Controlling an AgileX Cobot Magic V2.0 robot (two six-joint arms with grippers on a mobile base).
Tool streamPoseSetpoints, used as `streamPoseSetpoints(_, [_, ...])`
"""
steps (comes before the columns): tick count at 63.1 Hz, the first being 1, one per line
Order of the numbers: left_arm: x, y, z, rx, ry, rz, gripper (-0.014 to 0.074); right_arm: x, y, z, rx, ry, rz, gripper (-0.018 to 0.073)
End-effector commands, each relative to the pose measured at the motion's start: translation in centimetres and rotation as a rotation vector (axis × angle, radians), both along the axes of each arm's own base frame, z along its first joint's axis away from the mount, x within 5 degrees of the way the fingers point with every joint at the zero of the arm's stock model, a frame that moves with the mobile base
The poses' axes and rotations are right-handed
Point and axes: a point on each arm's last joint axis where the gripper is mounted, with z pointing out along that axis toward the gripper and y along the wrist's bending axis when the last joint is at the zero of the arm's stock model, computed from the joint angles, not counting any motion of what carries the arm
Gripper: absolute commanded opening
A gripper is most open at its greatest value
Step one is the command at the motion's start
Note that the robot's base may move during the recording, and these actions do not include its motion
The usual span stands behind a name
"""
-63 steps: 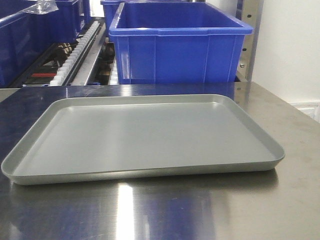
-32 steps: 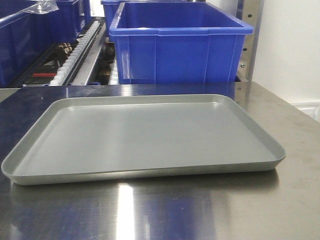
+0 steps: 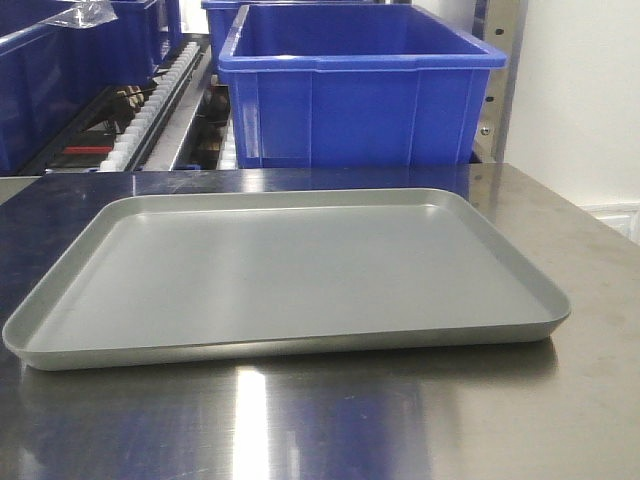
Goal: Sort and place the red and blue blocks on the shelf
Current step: 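Hold both cubes raised in both grippers, then drive the base toward the shelves of blue bins holding both cubes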
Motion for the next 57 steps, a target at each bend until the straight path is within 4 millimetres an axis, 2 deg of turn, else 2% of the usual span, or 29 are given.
streamPoseSetpoints(1, [-0.42, 0.05, 1.56, -0.049, -0.117, -0.026, 0.0281, -0.22, -0.12, 1.55, 0.047, -0.112, -0.001, 0.0287])
streamPoseSetpoints(57, [-0.44, 0.06, 1.56, -0.05, -0.119, -0.026, 0.0281, -0.22, -0.12, 1.54, 0.046, -0.111, -0.001, 0.0287])
